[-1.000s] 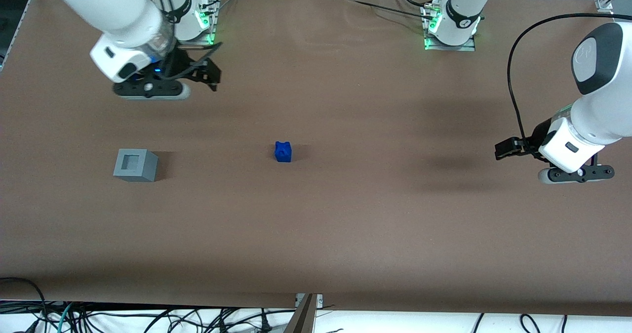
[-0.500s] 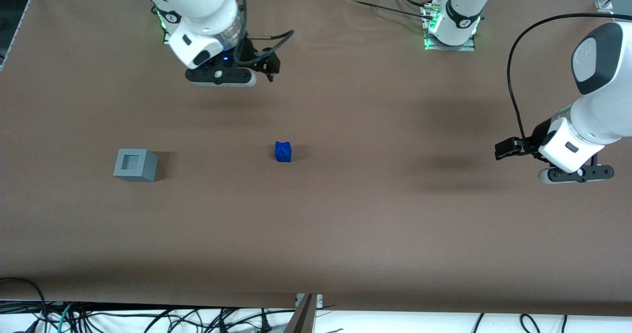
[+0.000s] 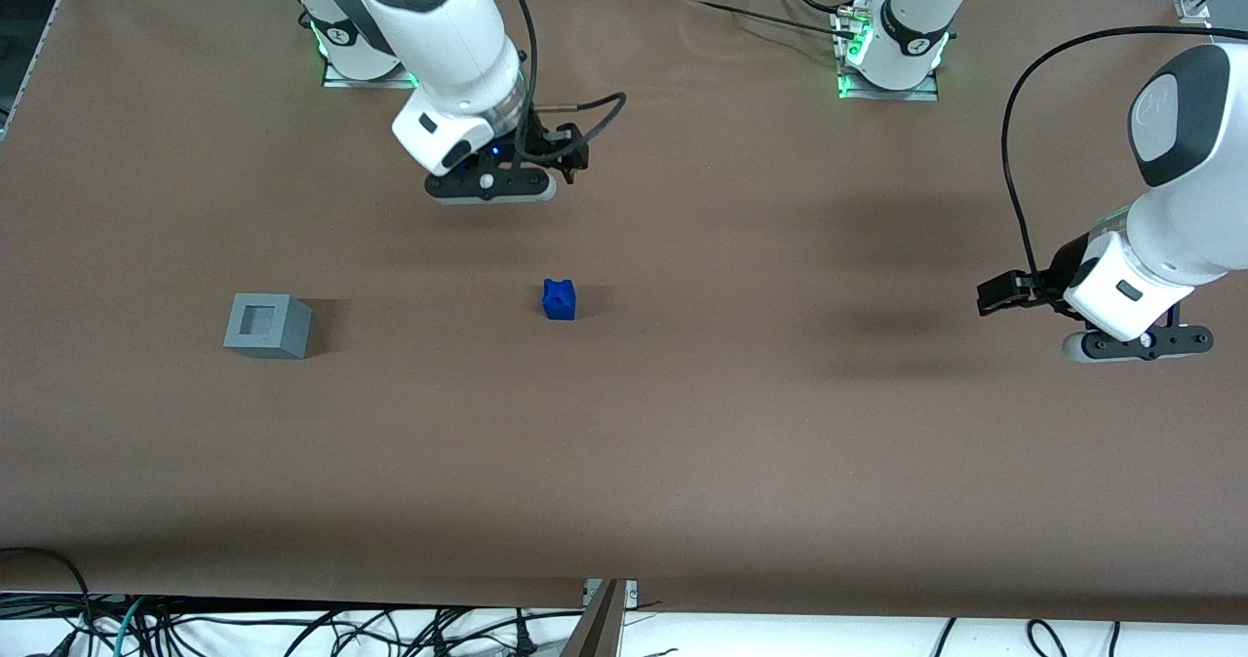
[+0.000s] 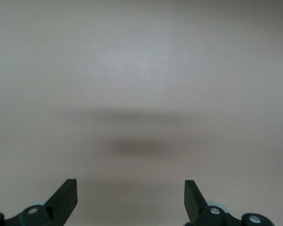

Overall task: Insert blue part into gray base with right arm
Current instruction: 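Move the open right gripper over the blue block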

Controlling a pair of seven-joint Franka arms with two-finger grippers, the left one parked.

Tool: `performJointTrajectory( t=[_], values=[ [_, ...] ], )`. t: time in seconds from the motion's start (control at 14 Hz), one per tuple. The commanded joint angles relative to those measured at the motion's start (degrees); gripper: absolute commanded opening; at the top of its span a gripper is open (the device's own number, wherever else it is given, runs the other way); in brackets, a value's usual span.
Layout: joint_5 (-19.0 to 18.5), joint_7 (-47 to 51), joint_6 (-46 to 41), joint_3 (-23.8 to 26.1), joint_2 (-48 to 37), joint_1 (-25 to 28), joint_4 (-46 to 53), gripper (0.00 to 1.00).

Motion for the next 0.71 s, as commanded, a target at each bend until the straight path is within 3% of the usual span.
performJointTrajectory(
  t=[0.0,0.64],
  values=[
    [-0.2,-5.54,1.38,-0.42,1.96,-0.34,1.13,0.99],
    [-3.19,-8.37,19.3,-0.68,9.34,-1.49,-8.35,0.99]
  ],
)
